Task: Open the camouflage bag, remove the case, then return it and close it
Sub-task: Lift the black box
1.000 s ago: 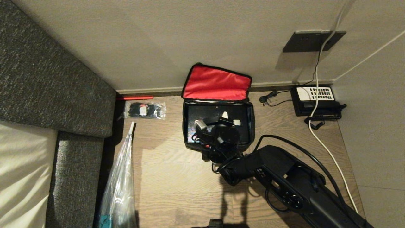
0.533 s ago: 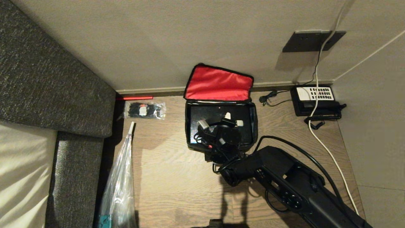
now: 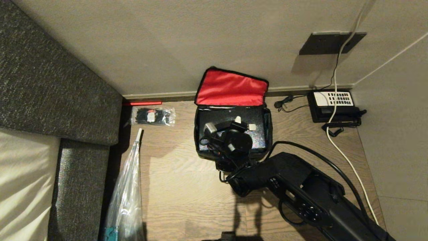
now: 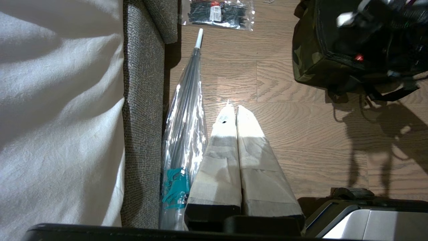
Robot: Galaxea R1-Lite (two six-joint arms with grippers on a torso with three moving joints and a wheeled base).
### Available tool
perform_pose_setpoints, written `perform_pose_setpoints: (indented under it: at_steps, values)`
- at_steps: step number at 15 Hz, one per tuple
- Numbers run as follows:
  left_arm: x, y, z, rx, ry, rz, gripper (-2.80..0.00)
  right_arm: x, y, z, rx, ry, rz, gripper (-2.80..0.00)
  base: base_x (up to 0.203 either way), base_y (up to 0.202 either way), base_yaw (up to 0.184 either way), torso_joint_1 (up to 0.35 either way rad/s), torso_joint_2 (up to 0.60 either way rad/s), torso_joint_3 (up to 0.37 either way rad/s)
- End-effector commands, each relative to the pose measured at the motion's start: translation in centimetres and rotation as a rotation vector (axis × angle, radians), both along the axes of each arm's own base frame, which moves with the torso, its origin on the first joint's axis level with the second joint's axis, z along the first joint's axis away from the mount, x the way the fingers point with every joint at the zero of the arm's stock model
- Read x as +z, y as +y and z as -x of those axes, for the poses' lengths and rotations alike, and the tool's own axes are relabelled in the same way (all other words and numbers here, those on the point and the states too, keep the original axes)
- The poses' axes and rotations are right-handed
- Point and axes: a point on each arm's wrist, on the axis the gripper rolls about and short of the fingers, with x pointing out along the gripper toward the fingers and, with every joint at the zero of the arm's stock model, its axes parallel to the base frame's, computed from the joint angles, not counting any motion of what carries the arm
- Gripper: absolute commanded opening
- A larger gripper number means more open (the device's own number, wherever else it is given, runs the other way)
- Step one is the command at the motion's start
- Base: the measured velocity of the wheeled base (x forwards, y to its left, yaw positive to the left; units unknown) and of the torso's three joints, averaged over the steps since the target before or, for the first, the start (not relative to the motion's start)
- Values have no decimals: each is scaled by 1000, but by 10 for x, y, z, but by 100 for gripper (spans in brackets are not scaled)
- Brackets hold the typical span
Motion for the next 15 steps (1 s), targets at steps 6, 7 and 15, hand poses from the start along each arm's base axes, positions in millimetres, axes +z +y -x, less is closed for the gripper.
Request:
perform_pose_setpoints:
  at_steps: [6, 7, 15]
  values:
    - [0, 0, 0, 0, -3, 0, -280, 81, 20, 44, -5, -57, -92, -280, 0, 0, 0, 0, 0, 0]
    - [0, 0, 0, 0, -3, 0, -280, 83, 21, 46, -7, -58, -83, -280, 0, 0, 0, 0, 0, 0]
    - [0, 0, 0, 0, -3, 0, -280, 68, 16, 44, -5, -36, -80, -280, 0, 0, 0, 0, 0, 0]
